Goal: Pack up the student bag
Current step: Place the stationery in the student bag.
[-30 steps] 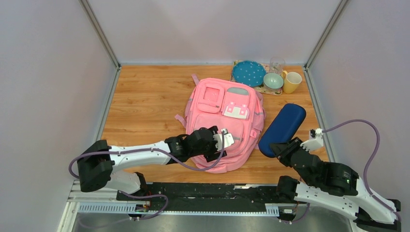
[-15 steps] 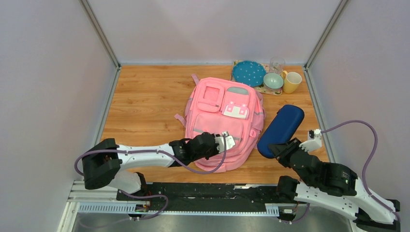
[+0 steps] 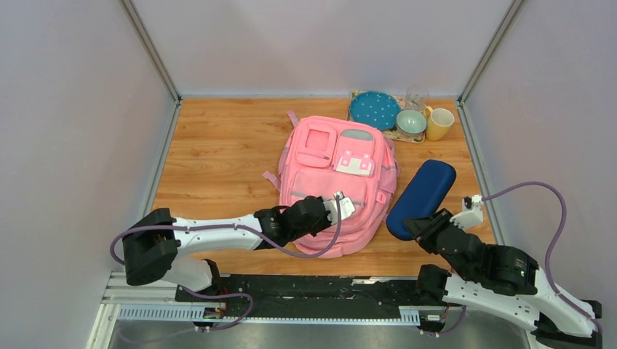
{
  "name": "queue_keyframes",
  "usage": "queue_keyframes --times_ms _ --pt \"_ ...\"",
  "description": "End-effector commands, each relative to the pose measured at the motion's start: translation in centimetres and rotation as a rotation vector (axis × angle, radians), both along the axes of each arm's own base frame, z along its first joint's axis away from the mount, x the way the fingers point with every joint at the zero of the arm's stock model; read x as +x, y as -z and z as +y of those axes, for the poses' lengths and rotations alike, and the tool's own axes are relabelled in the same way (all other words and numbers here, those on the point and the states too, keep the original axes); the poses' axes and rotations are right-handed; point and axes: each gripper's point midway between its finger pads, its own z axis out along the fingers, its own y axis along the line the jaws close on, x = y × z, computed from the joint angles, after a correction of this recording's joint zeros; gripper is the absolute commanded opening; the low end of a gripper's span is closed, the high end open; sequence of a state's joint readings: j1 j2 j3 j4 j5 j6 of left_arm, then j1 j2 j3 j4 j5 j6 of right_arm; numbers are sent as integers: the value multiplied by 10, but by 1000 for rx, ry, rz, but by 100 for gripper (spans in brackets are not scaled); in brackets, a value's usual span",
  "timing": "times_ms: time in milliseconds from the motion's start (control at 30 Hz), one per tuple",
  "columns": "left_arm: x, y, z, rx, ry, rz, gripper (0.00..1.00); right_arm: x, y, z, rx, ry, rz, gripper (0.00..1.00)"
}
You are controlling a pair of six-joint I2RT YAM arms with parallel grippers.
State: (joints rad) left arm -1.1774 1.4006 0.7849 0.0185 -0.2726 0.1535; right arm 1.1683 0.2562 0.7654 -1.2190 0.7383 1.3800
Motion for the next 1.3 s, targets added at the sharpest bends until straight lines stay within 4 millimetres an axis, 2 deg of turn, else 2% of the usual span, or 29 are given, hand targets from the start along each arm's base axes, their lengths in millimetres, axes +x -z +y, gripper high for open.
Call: queue_keyframes --times_ms 0,167,200,267,433,467,533,600,633,700,733,767,967,1067,1267 --pt "27 -69 4 -176 -153 -107 0 0 -6 -3 50 18 -7 0" --pt "29 -103 -3 -245 -167 -94 0 -8 1 5 108 -33 11 0" --pt "28 -102 -3 -251 -175 -67 0 -11 1 10 131 -56 19 0" --pt "31 -113 -2 -298 -189 -36 0 -12 -4 19 186 -86 6 0" --pt "33 -132 -4 -409 -224 48 0 -20 6 39 242 -152 49 0" --pt "33 -134 -5 -413 -225 50 0 -21 3 45 269 -166 49 0" --pt "33 -143 -7 -432 -225 54 0 -24 9 57 288 -203 72 0" --pt "33 -151 -9 -458 -227 60 0 -27 5 72 351 -243 79 0" --pt "33 -153 -9 -466 -227 63 0 -28 12 78 358 -253 91 0" --pt "34 -161 -11 -487 -235 62 0 -30 3 92 443 -283 98 0" --pt "35 -164 -11 -493 -236 60 0 -30 11 97 452 -284 113 0" --pt "35 -166 -12 -500 -238 59 0 -31 6 103 496 -294 113 0" --pt "43 -172 -10 -536 -272 45 0 -33 13 123 605 -322 153 0" --pt "46 -177 -9 -548 -288 37 0 -37 11 132 631 -357 166 0" --pt "48 -185 -10 -577 -290 33 0 -42 15 138 609 -385 201 0"
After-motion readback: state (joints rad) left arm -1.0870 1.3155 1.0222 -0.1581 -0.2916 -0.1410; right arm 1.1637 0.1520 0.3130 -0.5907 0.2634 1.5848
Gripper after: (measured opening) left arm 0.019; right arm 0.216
